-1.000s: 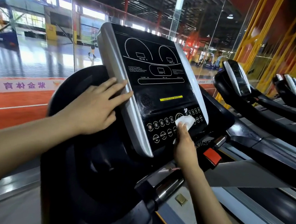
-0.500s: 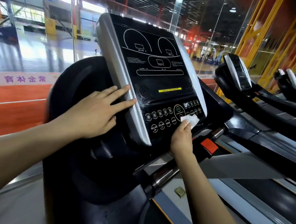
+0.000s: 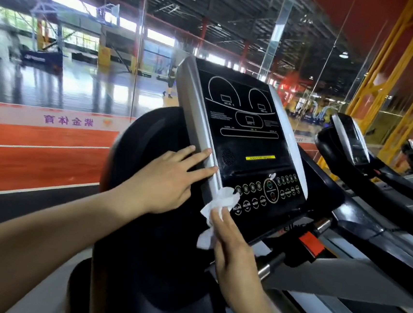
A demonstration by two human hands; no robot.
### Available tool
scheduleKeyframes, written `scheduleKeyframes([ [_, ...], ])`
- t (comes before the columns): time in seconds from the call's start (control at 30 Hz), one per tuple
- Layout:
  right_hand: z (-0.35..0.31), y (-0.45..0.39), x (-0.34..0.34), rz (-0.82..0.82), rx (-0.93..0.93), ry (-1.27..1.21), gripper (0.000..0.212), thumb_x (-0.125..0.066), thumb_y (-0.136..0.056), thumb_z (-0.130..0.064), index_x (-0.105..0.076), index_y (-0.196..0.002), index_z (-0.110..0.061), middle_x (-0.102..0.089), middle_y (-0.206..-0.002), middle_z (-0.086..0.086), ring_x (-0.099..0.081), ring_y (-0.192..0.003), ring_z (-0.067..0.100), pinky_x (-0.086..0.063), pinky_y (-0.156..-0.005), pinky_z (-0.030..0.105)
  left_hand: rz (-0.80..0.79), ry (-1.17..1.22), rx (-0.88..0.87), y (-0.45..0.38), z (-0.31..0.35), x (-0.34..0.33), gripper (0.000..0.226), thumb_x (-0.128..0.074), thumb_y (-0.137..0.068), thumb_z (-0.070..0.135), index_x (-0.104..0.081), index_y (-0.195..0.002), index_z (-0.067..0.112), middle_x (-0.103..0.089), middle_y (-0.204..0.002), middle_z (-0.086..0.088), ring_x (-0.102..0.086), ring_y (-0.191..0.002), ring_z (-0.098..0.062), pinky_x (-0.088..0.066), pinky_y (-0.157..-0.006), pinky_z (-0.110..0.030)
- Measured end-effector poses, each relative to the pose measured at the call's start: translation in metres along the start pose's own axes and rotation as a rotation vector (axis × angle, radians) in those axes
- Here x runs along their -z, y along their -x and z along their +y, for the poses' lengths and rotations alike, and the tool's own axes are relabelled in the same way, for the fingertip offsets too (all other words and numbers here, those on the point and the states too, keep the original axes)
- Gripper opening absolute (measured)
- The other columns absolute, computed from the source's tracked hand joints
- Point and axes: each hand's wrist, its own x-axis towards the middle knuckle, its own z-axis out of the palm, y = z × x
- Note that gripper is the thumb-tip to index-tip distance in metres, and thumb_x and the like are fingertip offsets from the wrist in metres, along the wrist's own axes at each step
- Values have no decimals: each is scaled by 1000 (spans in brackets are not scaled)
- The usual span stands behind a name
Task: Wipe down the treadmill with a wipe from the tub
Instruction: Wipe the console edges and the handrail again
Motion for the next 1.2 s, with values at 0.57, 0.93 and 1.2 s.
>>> scheduleKeyframes([
  [0.57, -26, -136, -27, 290, 85, 319, 49, -59, -99, -22, -49, -146, -12, -65, -122, 6, -57, -113, 21, -43, -92, 23, 160, 207, 218, -5, -104, 18, 52, -33, -95, 44, -57, -139, 30, -40, -159, 2, -27, -148, -18, -16, -119, -32],
  [0.93, -114, -359, -40, 312, 172, 456, 30, -54, -99, -9, -51, -128, -3, -65, -112, 15, -63, -97, 31, -47, -73, 34, 305, 283, 228, -2, -98, 4, 62, -18, -91, 48, -73, -113, 29, -50, -152, -1, -27, -151, -23, -17, -125, -36],
  [1.2, -118, -362, -39, 283, 129, 489, 42, -56, -96, -4, -44, -136, -5, -62, -124, 16, -62, -105, 32, -49, -77, 36, 313, 314, 203, -1, -97, 8, 65, -16, -91, 45, -74, -111, 23, -49, -154, -3, -25, -152, -23, -10, -126, -34],
])
